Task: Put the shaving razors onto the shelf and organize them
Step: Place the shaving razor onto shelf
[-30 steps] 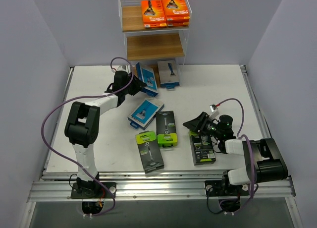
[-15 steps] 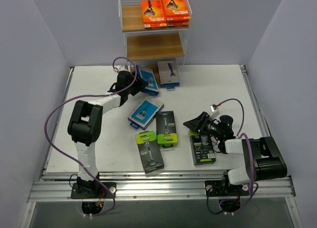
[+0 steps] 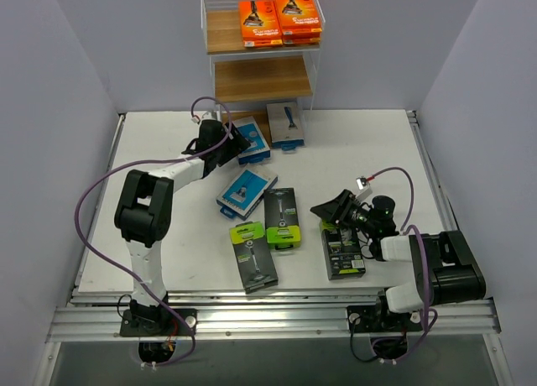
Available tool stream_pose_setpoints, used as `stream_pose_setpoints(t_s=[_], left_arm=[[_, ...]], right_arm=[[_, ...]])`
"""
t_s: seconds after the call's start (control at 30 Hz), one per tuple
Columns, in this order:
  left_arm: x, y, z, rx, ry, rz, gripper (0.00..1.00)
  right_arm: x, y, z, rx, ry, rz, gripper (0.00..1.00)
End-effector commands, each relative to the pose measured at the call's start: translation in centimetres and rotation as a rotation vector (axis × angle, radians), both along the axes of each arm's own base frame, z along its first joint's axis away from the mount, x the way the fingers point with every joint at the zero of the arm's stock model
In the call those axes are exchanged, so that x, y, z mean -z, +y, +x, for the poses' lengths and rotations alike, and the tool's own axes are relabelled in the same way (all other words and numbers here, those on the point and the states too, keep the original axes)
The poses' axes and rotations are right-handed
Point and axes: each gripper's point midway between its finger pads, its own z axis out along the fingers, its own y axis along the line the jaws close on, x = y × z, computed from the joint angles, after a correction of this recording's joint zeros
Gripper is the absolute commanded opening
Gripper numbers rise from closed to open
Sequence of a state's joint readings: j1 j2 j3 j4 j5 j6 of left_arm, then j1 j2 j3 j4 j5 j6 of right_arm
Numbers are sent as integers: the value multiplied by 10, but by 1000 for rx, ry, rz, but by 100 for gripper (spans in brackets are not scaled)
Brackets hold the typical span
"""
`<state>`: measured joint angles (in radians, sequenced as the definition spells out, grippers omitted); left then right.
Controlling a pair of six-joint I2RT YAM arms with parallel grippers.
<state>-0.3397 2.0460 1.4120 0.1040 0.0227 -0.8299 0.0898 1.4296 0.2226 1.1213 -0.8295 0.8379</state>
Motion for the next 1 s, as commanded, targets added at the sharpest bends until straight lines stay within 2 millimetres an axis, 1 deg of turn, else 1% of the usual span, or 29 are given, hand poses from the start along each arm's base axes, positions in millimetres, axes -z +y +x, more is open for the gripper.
stream_pose_setpoints(t_s=[0.0,0.07,0.13,0.17,0.23,0.27,0.3,0.37,0.4,0.43,0.47,0.5,0.53,0.57,0.6,0.63,0.67,0.7,0.77,0.8,0.83,0.87,0.9,0.93,0.97], left_arm=[[-25,3,0,0,-33,29,83],[-19,8,-5,-15,-17,49,83],[-22,8,-10,-4,-17,50,83],[-23,7,-13,-1,-18,50,83],[-28,6,-25,18,-24,63,83],[-30,6,-29,23,-30,71,84],[-37,10,-35,21,-43,83,84],[-41,12,-44,31,-48,118,84],[-50,14,-50,30,-65,129,84],[-41,20,-57,24,-52,162,84],[-45,21,-63,25,-62,174,84],[-42,24,-67,22,-59,192,84],[-29,31,-75,6,-36,220,84],[-24,34,-79,0,-27,233,84],[-23,34,-84,1,-31,246,84],[-11,39,-93,-4,-6,274,84],[-9,46,-95,-39,-8,304,84],[-4,48,-98,-38,-3,331,84],[8,53,-103,-48,14,370,84],[12,53,-105,-39,20,384,84],[16,53,-107,-33,24,392,84],[24,52,-109,-16,35,394,84],[25,50,-109,-5,29,400,84],[28,50,-108,-3,31,405,84],[33,50,-108,2,37,415,84]], right_arm=[[11,-4,-9,1,29,-18,52],[9,-4,-9,3,24,-20,52],[9,-5,-10,-1,24,-27,52],[5,-5,-10,-1,9,-30,51],[4,-6,-9,5,17,-45,51],[-1,-8,-8,10,-9,-57,51],[5,-10,-9,25,23,-78,51],[-5,-13,-5,39,-7,-102,51],[-1,-15,-6,47,12,-122,51],[-6,-16,-5,50,1,-123,51],[-14,-16,-5,53,-24,-120,51],[-13,-16,-8,54,-6,-122,51],[-16,-16,-9,55,-10,-123,52],[-23,-17,-10,59,-30,-122,52],[-21,-17,-13,62,-12,-126,52],[-23,-19,-13,69,-14,-131,52],[-29,-19,-14,73,-35,-134,52],[-26,-20,-17,72,-18,-147,52],[-33,-21,-19,72,-35,-156,52],[-31,-22,-22,67,-14,-165,52],[-33,-22,-24,65,-27,-174,52],[-32,-23,-27,64,-12,-178,52],[-32,-23,-29,61,-12,-179,52],[-37,-23,-31,64,-28,-179,52],[-36,-23,-34,63,-19,-181,52]])
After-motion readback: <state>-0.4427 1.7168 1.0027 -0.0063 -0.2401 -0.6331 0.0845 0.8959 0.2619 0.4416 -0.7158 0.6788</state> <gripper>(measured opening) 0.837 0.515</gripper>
